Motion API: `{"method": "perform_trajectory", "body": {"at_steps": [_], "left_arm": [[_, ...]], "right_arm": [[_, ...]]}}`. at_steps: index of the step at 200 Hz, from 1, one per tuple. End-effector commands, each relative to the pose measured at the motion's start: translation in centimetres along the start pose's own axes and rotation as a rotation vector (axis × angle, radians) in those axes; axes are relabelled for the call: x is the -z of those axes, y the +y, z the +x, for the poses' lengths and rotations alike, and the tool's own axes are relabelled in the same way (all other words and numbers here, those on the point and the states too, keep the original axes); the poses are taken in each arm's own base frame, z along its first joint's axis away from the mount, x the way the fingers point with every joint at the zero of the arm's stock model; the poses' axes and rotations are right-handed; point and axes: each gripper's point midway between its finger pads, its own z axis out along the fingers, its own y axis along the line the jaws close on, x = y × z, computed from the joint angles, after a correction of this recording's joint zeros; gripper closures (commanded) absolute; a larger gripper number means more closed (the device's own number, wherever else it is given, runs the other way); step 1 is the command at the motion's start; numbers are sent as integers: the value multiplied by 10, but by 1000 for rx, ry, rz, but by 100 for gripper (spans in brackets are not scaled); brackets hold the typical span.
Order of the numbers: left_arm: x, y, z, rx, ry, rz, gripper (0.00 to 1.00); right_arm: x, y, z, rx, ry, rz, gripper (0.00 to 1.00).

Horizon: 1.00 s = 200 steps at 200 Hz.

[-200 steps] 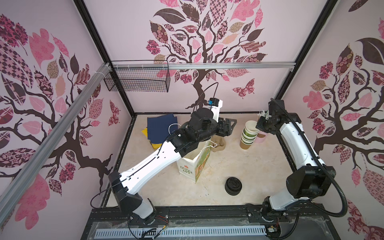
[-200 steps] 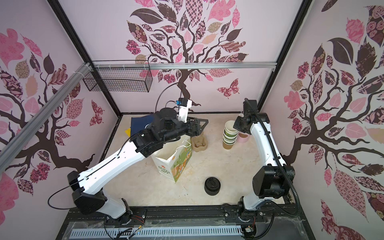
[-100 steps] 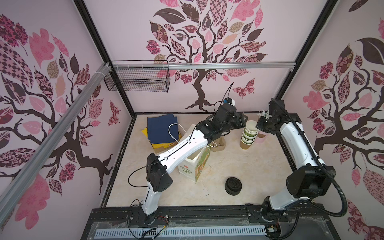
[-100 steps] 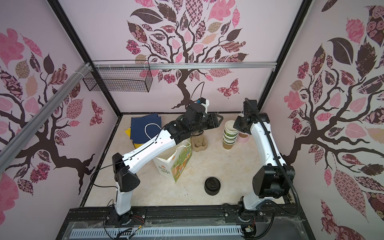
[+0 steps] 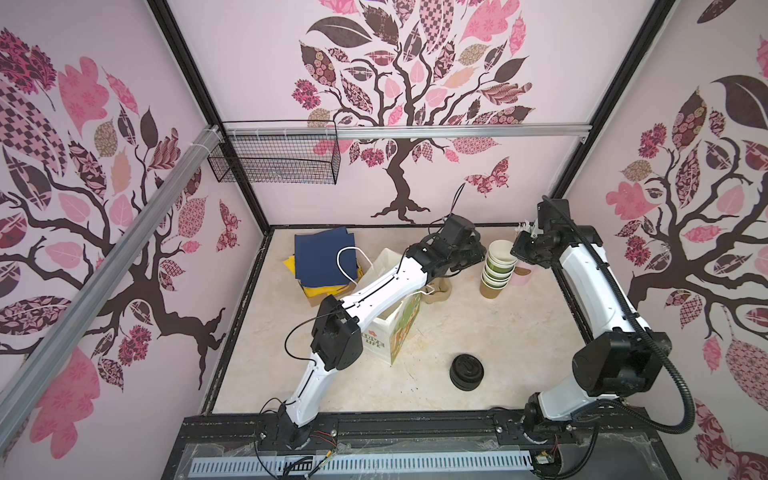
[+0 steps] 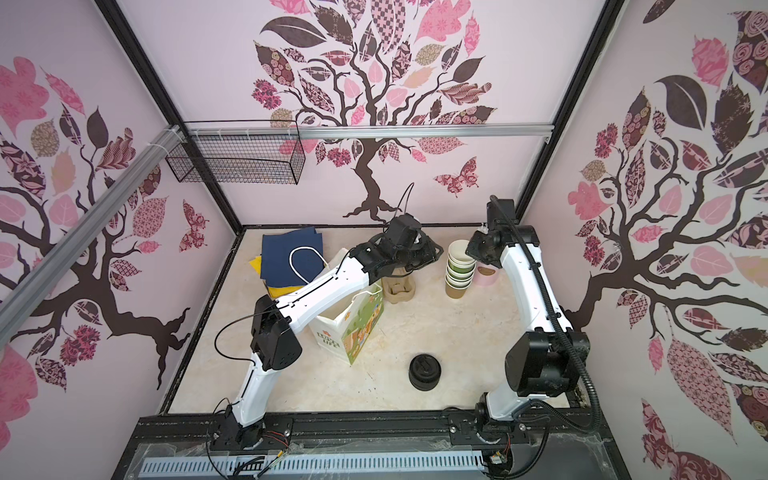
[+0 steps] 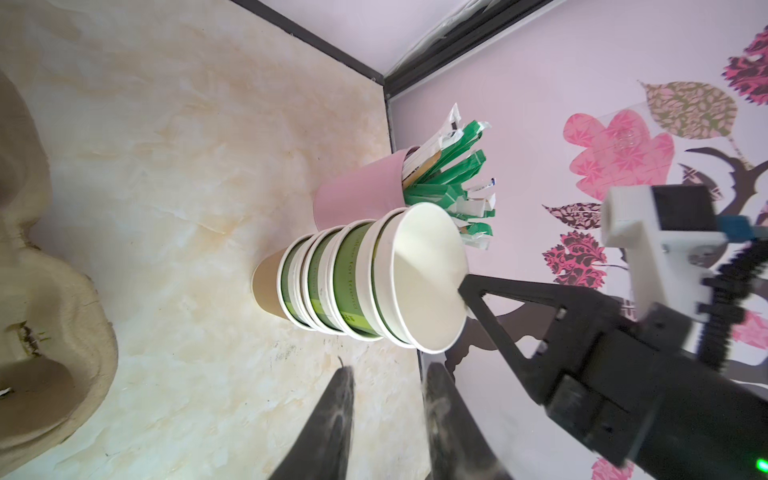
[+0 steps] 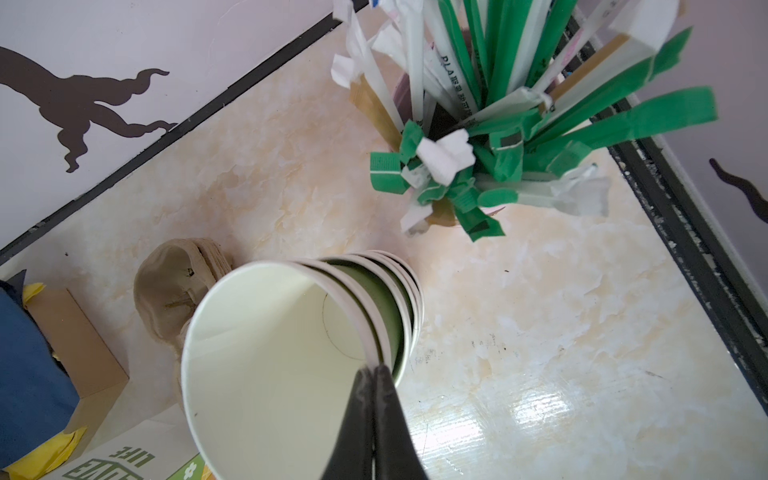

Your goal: Pack the takeout coffee

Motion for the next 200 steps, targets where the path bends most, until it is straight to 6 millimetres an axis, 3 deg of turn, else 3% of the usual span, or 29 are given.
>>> {"method": "perform_trajectory", "body": {"at_steps": [1,59,125,200], "left_arm": [[-10,-8,2,34,23,45,70],[-27,-5,10,63,58,73,69],[-17,-7,3,78,10,79,63],[-34,-2,6,112,30,84,69]], "right_arm": [[1,5,-5,-13,-4,-19,100],[1,4,-3,-12,1,-18,100],[4,2,-3,-15,-4,-11,100],[7,4,-3,-14,-2,-19,100]]}}
